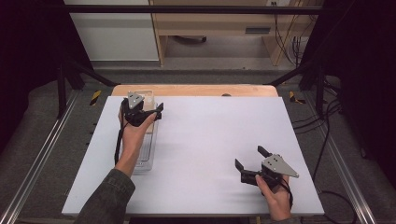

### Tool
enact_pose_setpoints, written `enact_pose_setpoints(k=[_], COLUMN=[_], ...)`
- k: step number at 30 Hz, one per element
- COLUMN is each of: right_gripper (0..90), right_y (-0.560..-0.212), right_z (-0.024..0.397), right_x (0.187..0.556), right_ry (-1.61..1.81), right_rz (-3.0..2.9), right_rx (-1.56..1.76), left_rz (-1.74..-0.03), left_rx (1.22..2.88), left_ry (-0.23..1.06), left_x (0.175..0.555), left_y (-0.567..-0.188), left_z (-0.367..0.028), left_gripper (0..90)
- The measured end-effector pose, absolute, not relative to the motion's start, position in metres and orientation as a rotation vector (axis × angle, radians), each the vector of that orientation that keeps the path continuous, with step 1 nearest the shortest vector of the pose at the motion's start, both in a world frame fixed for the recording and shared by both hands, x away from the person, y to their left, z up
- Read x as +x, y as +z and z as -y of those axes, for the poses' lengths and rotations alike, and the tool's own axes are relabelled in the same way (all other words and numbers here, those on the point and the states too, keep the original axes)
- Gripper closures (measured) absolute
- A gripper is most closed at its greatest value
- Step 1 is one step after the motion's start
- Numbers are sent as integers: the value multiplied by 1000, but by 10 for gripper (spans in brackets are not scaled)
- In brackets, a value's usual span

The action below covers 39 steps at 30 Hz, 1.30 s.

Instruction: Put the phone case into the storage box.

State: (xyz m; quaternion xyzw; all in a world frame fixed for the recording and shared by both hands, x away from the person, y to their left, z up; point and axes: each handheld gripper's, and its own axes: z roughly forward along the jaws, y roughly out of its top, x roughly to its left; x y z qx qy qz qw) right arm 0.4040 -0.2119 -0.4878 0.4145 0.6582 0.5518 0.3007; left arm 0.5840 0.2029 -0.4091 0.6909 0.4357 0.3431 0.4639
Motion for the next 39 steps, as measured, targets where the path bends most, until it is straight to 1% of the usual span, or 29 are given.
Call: enact_pose_setpoints(k=[8,17,22,28,39], right_gripper=[24,24,24,24,23], right_y=[-488,-489,-489,-489,-489], right_z=[210,212,211,213,214], right_x=[404,404,404,404,403], right_ry=[1454,1445,1444,1447,1446], right_rz=[-1758,-1760,-1763,-1761,-1760], right_rx=[1094,1100,1097,1101,1103], left_rz=[-995,-938,-901,-842,-786], left_rx=[1683,1682,1696,1716,1719], left_ry=[850,777,763,774,726], left_x=[576,566,561,559,549], left_y=[-402,-399,-397,-395,-391], left_z=[-202,-199,-194,-192,-183], left_gripper=[53,50,48,40,40])
